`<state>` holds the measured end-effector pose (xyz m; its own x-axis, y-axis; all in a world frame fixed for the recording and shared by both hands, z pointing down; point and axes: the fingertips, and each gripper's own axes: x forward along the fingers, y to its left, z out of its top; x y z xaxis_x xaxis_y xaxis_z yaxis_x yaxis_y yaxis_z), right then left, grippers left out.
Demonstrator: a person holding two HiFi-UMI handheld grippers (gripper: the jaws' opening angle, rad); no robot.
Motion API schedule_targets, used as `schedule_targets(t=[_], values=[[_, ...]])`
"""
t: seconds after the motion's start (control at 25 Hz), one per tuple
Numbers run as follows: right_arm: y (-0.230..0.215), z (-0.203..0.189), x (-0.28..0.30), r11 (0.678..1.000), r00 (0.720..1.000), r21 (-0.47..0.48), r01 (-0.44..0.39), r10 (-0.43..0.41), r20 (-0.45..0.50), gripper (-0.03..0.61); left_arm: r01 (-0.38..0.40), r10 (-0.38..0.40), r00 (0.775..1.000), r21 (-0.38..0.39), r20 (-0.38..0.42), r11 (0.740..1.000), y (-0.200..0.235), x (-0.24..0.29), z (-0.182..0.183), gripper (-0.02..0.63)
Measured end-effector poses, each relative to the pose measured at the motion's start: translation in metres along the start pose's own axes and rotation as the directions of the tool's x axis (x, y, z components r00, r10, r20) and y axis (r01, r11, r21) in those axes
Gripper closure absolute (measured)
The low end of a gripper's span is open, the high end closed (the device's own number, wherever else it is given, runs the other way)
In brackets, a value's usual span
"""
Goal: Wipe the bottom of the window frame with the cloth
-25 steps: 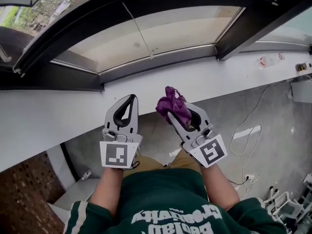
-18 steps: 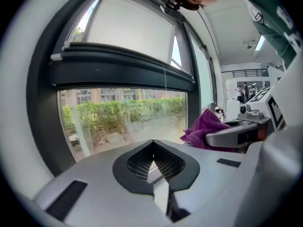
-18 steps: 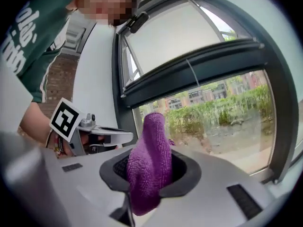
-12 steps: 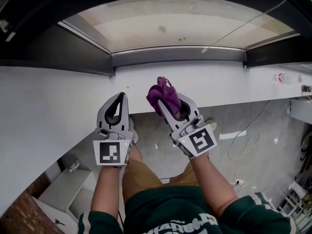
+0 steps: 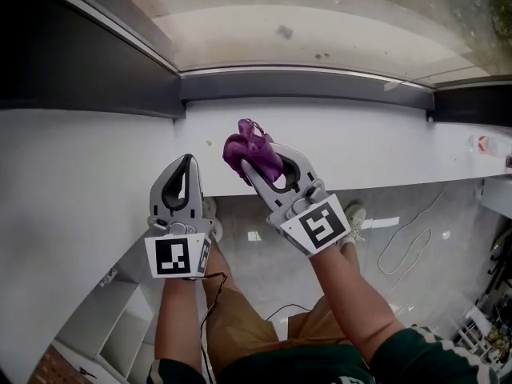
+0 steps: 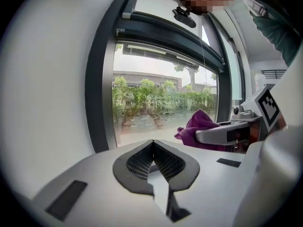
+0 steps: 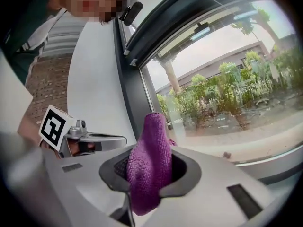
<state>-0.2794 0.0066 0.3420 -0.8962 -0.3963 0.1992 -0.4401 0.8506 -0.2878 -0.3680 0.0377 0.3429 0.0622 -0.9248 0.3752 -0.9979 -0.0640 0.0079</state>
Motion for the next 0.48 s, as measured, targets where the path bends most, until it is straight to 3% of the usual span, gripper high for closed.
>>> schedule_targets(t=[0.24, 0.48], values=[[-0.006, -0.052, 0.026, 0.998, 0.997, 0.063, -0.027, 0.031, -0.065, 0.479, -0.029, 0.028, 0.999, -0.028, -0.022, 0.999, 0.006, 0.028, -0.040, 0.606], [-0.015, -0.089, 0.079, 1.000, 0.991, 0.009, 0.009, -0.008, -0.134, 0.479, -0.066, 0.062, 0.996, -0.080, -0.061, 0.995, 0.029, 0.049, -0.072, 0.606]])
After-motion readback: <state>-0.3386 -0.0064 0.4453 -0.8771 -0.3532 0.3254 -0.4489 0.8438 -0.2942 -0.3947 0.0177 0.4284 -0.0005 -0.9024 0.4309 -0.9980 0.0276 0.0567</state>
